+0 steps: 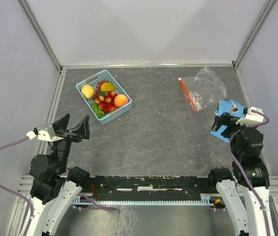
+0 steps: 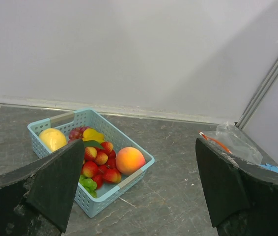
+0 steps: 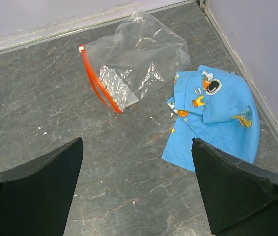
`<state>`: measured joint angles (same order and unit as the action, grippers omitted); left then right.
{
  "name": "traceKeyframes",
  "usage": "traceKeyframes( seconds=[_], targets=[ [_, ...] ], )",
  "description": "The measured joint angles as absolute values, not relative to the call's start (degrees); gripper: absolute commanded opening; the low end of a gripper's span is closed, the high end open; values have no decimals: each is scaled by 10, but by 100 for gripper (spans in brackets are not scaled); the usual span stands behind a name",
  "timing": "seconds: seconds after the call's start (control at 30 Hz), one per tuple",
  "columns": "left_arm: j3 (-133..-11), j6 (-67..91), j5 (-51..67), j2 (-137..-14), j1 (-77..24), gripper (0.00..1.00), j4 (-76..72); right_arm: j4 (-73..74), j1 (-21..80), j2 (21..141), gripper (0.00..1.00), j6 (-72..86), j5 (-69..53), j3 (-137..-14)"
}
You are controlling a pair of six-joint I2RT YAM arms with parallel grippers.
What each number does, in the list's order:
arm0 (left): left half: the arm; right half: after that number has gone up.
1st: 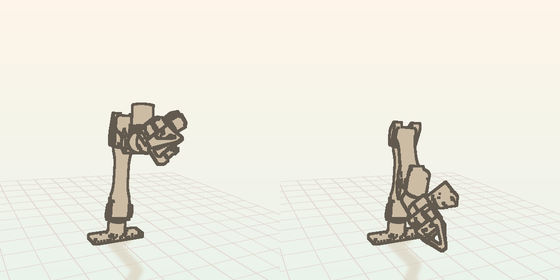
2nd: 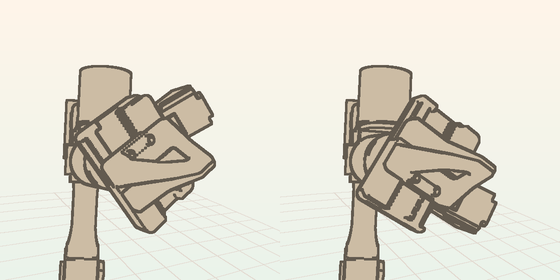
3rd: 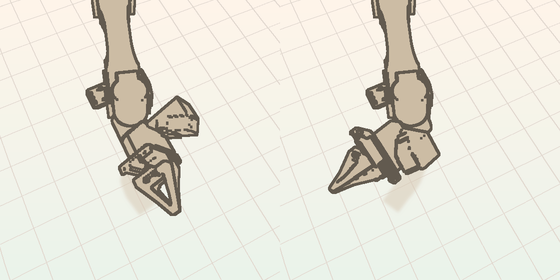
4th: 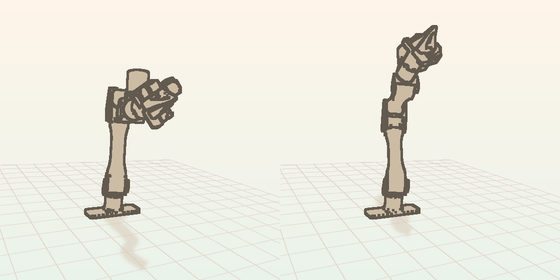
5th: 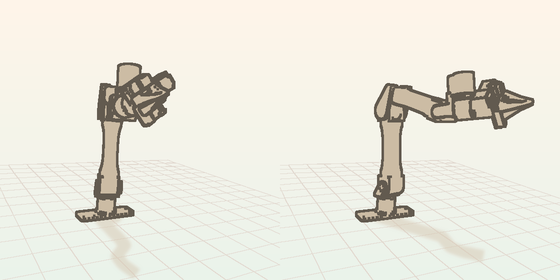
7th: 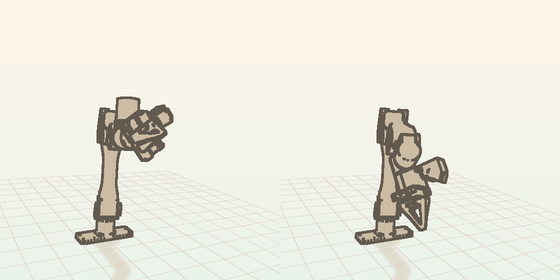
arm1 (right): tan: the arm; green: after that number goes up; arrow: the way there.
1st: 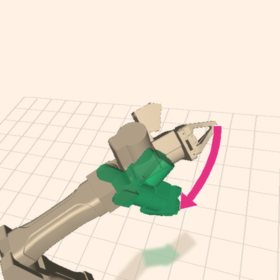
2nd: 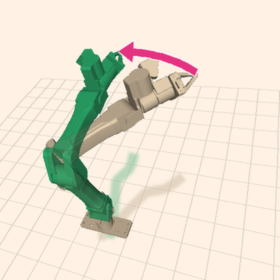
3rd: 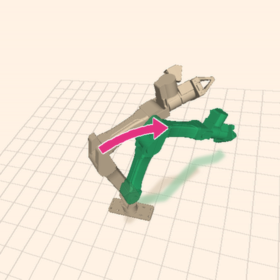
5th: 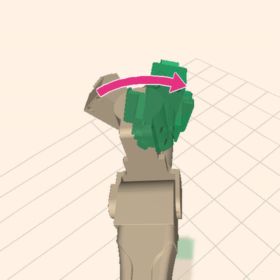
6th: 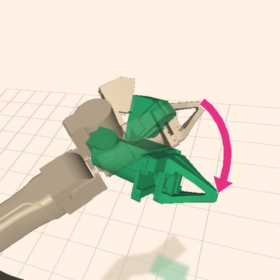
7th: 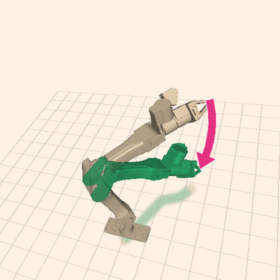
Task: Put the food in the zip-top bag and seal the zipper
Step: Pick up the zipper food storage bag at the center of the board.
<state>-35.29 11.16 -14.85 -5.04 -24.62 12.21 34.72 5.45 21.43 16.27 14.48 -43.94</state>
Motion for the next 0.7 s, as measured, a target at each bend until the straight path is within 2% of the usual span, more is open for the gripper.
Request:
traceKeyframes(
  seconds=[0.3,0.7],
  targets=[
    [-353,112,-148,-45,-249,100,122,346,55,223,99,163,146,-439],
    [-353,111,-146,-41,-258,100,123,307,55,295,99,157,138,-439]
  ],
)
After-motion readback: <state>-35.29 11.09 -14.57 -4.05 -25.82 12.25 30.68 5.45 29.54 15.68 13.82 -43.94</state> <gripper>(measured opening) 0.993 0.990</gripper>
